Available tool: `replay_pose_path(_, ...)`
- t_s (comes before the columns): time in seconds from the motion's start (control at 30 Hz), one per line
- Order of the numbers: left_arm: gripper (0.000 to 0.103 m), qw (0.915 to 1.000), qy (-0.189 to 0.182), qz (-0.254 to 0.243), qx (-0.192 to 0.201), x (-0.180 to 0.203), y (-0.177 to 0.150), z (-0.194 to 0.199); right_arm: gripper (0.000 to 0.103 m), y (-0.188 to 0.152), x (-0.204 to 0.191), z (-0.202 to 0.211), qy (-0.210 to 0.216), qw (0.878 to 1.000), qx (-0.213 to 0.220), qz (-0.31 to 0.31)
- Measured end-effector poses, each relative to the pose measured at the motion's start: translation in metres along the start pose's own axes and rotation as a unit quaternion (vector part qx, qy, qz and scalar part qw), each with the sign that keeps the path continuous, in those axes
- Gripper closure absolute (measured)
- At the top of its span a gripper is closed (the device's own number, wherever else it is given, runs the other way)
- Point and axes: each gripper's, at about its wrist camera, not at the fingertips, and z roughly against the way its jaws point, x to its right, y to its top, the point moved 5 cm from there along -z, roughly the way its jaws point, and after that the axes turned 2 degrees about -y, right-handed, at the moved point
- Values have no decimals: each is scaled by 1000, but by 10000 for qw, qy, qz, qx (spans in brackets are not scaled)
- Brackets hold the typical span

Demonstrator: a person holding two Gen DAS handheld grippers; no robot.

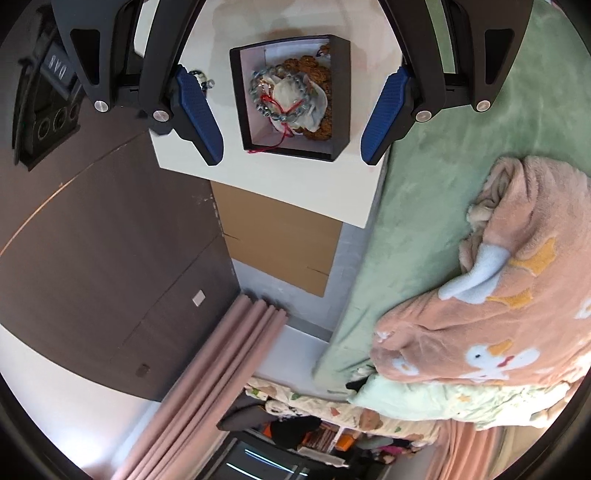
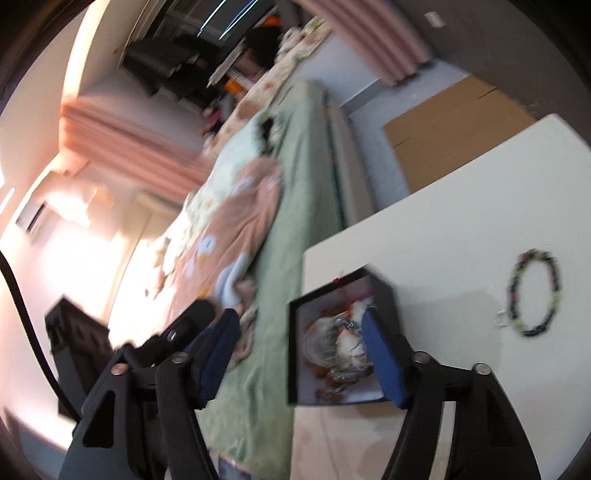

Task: Organize jewelry
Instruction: 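Lift the grey bead bracelet with the right tool and drop it into the black box, then reach the left tool to the small silver ring and grasp it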

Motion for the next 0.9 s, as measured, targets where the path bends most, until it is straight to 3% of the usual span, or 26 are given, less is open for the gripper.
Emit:
replay_pose_path(0.2,25,9991,-99,-376,184,27,-6,2,33,16,27,32,-318,9990,262,-151)
replay_pose_path(0.4,25,9981,-339,-514,93,48,-14,-5,33,26,57,58,-732,9959,399,-363)
replay_pose_path(0.7,25,9954,-227,-909,-204,79,-38,-32,33,29,90,85,-1159,9913,310,-543)
replay_pose_path(0.9,25,9873,-336,-1513,-344,108,-62,-52,33,25,114,100,-1384,9884,137,-611)
